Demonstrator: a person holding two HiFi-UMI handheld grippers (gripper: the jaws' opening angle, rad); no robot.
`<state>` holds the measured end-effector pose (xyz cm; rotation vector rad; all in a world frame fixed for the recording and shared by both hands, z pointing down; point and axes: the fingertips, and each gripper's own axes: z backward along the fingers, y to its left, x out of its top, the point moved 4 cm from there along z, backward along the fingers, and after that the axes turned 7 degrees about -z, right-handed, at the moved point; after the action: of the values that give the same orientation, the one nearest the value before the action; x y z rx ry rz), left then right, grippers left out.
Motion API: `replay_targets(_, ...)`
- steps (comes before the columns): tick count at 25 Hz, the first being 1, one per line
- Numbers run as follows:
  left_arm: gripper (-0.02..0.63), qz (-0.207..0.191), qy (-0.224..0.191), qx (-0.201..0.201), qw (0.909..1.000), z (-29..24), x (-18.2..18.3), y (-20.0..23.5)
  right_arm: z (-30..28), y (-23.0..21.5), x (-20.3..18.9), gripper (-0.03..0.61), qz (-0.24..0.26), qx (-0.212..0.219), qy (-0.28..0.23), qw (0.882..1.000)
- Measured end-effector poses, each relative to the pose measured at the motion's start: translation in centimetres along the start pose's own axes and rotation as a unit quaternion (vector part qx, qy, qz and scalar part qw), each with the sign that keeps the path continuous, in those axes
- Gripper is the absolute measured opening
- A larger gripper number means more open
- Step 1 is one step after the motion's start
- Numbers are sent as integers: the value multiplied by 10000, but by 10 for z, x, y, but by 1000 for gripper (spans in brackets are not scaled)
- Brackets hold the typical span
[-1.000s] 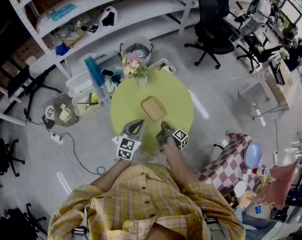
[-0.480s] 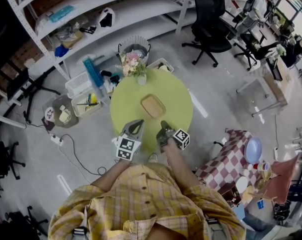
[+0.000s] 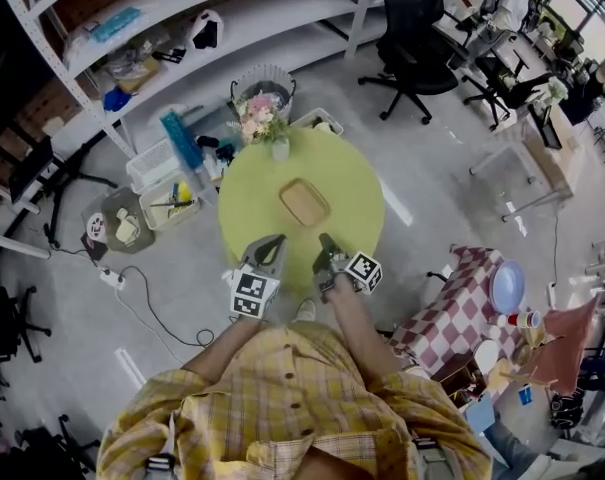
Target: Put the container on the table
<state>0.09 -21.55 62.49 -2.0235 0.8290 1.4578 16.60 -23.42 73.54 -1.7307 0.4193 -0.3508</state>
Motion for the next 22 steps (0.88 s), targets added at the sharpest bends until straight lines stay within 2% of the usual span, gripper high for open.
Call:
replay_targets(14,8,92,-47,-104,9999,5,0,-6,9,30,-20,-2,1236,79,315,9918)
replay_targets(22,8,132,-50,-115,9998,12,-1,-11,23,49,-18,-2,1624,148,235,9863)
